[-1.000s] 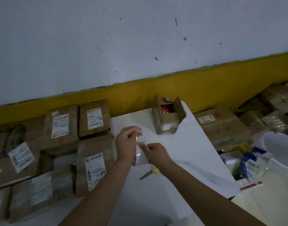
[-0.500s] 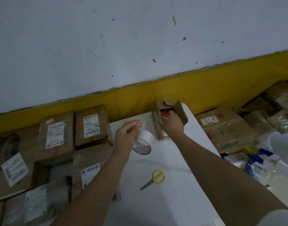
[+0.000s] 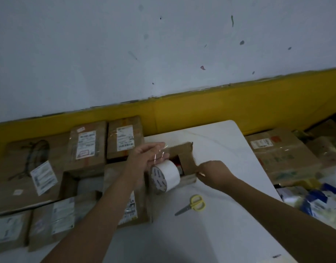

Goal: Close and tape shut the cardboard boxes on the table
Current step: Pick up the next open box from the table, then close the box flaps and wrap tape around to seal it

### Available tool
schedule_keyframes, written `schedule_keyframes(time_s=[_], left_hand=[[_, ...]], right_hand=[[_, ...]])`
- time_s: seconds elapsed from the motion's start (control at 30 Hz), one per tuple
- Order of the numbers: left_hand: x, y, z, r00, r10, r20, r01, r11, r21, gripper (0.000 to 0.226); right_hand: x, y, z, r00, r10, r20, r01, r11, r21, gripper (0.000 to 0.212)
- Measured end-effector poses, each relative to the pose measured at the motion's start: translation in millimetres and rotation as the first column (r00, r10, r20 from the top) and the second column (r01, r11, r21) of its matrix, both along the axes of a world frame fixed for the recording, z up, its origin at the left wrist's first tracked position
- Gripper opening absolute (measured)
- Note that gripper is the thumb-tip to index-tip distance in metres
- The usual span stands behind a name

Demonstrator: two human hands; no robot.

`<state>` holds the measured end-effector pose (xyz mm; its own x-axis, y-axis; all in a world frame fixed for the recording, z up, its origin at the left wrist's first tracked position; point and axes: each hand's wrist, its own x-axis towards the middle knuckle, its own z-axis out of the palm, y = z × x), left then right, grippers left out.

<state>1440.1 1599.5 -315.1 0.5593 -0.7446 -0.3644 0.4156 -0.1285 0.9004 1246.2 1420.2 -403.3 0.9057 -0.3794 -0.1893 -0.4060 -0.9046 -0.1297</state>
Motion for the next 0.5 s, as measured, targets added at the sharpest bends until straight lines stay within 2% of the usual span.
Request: schedule_keyframes(time_s=[0.17,0.23,0.33,0.43,0.5], left_hand=[[13,32,-10,0.997,0.062,-0.034,-0.061,0.997,0.042,0.018],[14,40,-18,0.997,0.060,-0.040,-0.057,0.996,0.071,0.024],[11,48,-25,0.998,0.023,-0.063,-0.016,0.994,0.107,0.025],[8,52,-32,0.996,0.010,-0.091,0.003,0.990,0.144,0.026],[7,54,-37,0.991,0.043,-0.123,-0.021,0.985,0.172,0.026]], right_hand=[[-17,-19,-1,0.976,0.216,-0.011,-0.215,0.959,-0.186,0.016],[-9,-30,7,0.946,0.325,0.020,-0.311,0.919,-0.243,0.022],[7,-41,32,0.976,0.215,0.046,-0.201,0.959,-0.202,0.017],[22,-37,40,0.960,0.254,-0.122,-0.278,0.920,-0.275,0.033],[35,-14,45,0.975,0.211,-0.075,-0.223,0.943,-0.247,0.036]])
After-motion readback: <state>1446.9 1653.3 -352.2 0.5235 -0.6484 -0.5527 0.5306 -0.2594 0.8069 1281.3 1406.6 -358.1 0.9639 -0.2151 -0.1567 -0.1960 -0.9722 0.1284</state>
